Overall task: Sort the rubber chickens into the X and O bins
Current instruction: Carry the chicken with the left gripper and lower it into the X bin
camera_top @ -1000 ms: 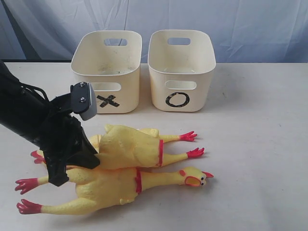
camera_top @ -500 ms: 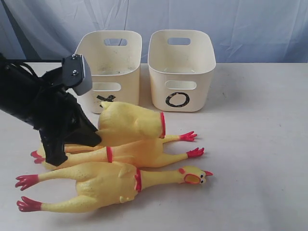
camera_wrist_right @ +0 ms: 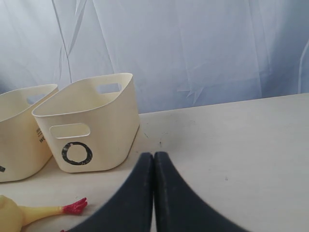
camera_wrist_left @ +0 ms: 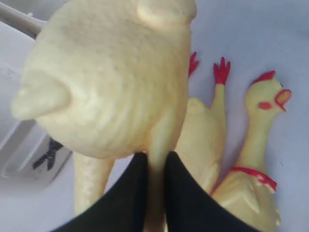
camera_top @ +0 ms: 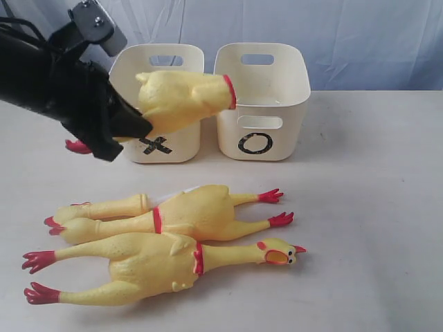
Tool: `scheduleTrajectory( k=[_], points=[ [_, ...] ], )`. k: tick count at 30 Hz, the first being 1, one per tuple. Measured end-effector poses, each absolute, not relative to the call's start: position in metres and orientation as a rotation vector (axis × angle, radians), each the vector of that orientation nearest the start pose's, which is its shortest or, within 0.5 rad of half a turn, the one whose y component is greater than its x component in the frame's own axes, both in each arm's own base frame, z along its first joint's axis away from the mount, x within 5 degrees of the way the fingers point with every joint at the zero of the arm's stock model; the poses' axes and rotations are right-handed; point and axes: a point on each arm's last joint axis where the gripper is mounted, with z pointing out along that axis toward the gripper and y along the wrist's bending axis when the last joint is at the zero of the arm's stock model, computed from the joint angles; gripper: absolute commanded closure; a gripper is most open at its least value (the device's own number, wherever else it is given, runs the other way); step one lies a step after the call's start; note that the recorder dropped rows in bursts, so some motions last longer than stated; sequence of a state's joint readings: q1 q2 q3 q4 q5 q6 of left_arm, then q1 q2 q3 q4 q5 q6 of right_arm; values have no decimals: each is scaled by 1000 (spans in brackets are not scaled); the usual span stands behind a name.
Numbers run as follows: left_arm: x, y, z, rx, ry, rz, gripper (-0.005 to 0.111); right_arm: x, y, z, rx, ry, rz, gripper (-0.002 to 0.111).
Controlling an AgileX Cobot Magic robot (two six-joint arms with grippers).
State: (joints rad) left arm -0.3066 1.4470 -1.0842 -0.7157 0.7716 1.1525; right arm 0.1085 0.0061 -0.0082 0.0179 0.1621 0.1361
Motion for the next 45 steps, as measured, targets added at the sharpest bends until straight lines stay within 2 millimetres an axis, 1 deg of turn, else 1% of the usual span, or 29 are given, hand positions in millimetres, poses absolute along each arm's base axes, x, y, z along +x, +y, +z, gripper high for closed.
scheduleTrajectory(
  k=[1, 4, 7, 9, 15, 20, 23, 29, 35, 45],
  points=[
    [277, -130, 301, 1184, 2056, -440, 107, 56, 6, 201, 35, 1647, 203, 108],
    [291, -128, 319, 1007, 2017, -372, 107, 56, 6, 201, 35, 1647, 203, 108],
    [302, -129, 324, 935, 2006, -359, 107, 56, 6, 201, 35, 1647, 203, 108],
    [311, -131, 324, 905, 2011, -355, 107, 56, 6, 201, 35, 1647, 203, 108],
    [345, -137, 310, 835, 2030, -314, 107, 56, 6, 201, 35, 1647, 203, 108],
    [374, -143, 303, 761, 2021, -293, 107, 56, 6, 201, 35, 1647, 203, 108],
    [389, -146, 298, 735, 2013, -279, 107, 56, 6, 201, 35, 1647, 203, 108],
    [415, -152, 280, 704, 2020, -260, 107, 56, 6, 201, 35, 1647, 203, 108],
    [432, -157, 259, 706, 2049, -259, 107, 56, 6, 201, 35, 1647, 203, 108],
    [445, -157, 239, 699, 2056, -216, 107, 56, 6, 201, 35, 1645, 203, 108]
  ],
)
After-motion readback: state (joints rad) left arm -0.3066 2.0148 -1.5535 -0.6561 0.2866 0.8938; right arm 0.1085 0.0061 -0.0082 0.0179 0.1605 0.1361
